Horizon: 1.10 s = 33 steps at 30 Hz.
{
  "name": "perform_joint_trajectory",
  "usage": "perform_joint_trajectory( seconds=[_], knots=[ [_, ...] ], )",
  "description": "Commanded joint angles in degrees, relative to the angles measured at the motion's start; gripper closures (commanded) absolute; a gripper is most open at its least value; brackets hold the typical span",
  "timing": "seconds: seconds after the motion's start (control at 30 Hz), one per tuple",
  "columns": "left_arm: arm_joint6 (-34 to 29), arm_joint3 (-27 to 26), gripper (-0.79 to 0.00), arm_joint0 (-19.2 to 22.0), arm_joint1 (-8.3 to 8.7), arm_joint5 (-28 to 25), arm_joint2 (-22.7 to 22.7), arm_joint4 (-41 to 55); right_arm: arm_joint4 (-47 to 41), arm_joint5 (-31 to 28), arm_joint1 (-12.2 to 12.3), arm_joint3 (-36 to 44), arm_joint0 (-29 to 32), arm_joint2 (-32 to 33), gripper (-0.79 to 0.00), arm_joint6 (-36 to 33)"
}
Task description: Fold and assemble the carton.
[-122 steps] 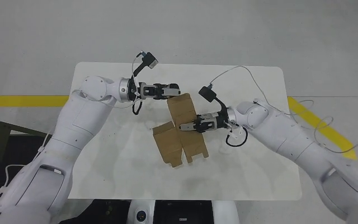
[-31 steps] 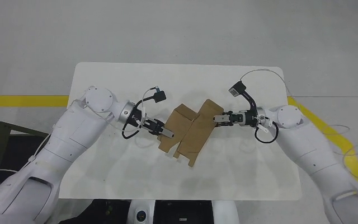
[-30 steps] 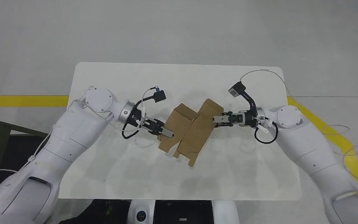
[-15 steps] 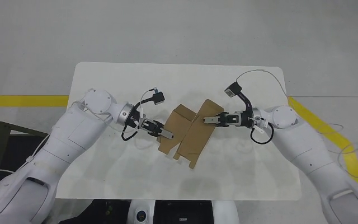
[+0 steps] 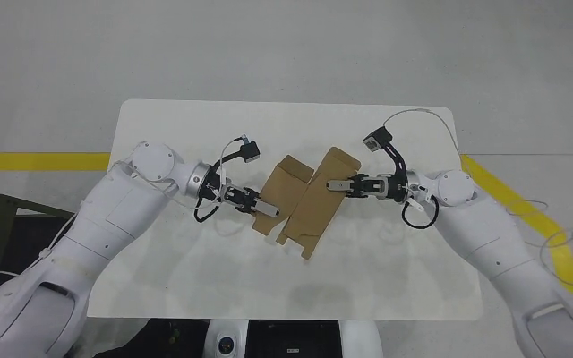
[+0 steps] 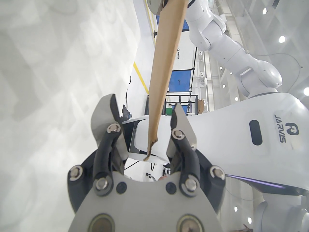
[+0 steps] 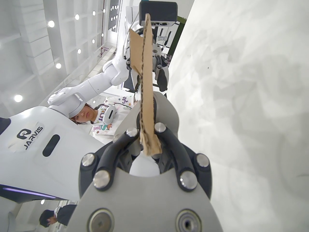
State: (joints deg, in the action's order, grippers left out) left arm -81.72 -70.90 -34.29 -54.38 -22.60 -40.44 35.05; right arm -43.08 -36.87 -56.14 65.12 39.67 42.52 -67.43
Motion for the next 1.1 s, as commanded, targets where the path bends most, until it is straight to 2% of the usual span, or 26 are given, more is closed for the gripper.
perform_joint_trajectory(
  seconds=[0.0, 0.3, 0.57, 0.9, 1.07],
  knots=[
    [1.2, 0.3, -0.785, -0.1, 0.10, -1.2, -0.6, 0.4, 0.2, -0.6, 0.0, -0.6, -0.1, 0.3, 0.000, 0.6],
    [7.7, 1.2, -0.785, -1.7, 0.25, -7.5, -4.0, 1.5, -0.4, -5.3, -1.1, -5.6, -0.1, 1.6, 0.000, 5.3],
    [12.8, 2.0, -0.785, -3.1, -0.58, -6.8, -4.9, 2.7, 0.3, -6.2, -2.7, -7.0, 0.2, 2.1, 0.000, 11.4],
    [11.2, 2.6, -0.785, -3.4, -1.87, -5.9, -5.5, 6.5, 5.1, -5.5, -3.8, -8.5, 1.2, 3.6, 0.000, 18.6],
    [9.4, 2.4, -0.785, -4.0, -2.03, -5.9, -6.6, 7.4, 7.9, -4.8, -4.1, -8.0, 1.7, 4.3, 0.000, 20.0]
  ],
)
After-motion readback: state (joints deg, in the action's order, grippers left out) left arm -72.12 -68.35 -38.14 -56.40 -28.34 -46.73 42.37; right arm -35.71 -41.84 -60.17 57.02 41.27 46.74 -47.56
